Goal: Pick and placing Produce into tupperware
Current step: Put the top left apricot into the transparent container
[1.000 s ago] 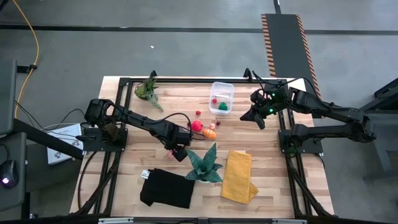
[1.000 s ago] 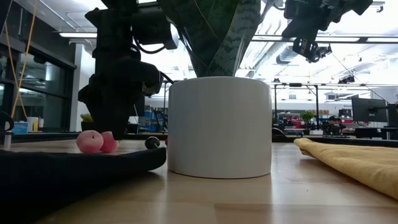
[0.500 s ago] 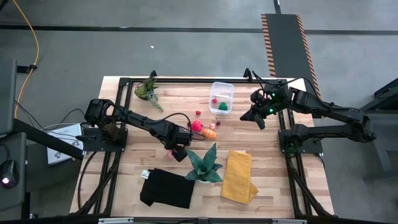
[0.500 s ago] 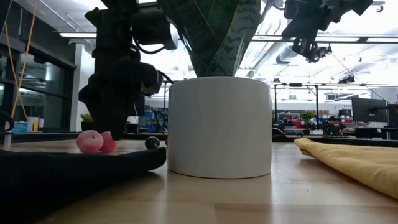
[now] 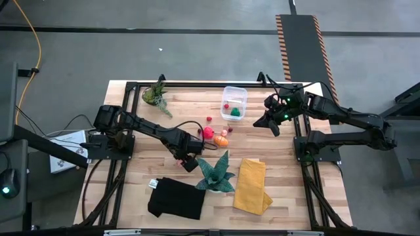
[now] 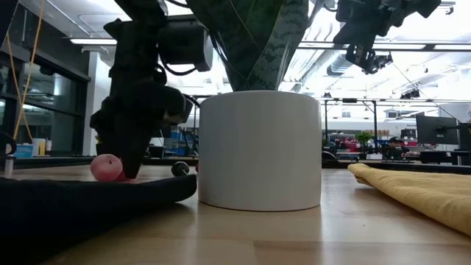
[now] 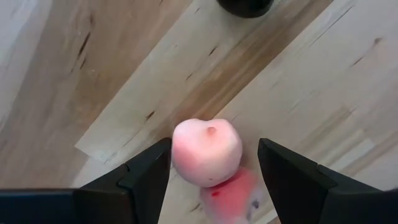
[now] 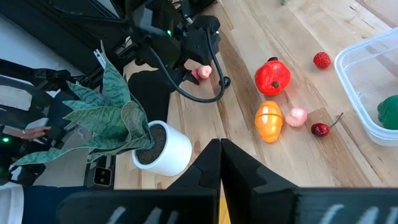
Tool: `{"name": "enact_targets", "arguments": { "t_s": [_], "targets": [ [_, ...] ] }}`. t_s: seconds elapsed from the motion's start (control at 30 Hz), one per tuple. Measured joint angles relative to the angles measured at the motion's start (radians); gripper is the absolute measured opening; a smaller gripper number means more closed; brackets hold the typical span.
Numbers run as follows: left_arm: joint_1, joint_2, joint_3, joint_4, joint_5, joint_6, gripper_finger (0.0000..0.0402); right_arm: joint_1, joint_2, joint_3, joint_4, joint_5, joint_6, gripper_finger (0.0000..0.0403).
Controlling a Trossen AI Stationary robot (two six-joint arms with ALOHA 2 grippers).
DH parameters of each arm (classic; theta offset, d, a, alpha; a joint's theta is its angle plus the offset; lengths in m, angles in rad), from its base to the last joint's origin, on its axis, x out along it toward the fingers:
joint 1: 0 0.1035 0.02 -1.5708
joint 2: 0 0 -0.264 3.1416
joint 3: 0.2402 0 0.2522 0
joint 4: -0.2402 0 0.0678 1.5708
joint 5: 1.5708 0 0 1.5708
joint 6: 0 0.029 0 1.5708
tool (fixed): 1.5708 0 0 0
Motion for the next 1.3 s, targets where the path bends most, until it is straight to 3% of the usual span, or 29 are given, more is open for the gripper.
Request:
{"name": "enact_targets", "arguments": {
  "t_s": [1.3],
  "targets": [
    [0.007, 0.002, 0.001, -0.001, -0.041, -0.083, 0.0232, 0.000, 0.000, 0.000, 0.006, 0.000, -0.006, 0.0000]
  ]
}}
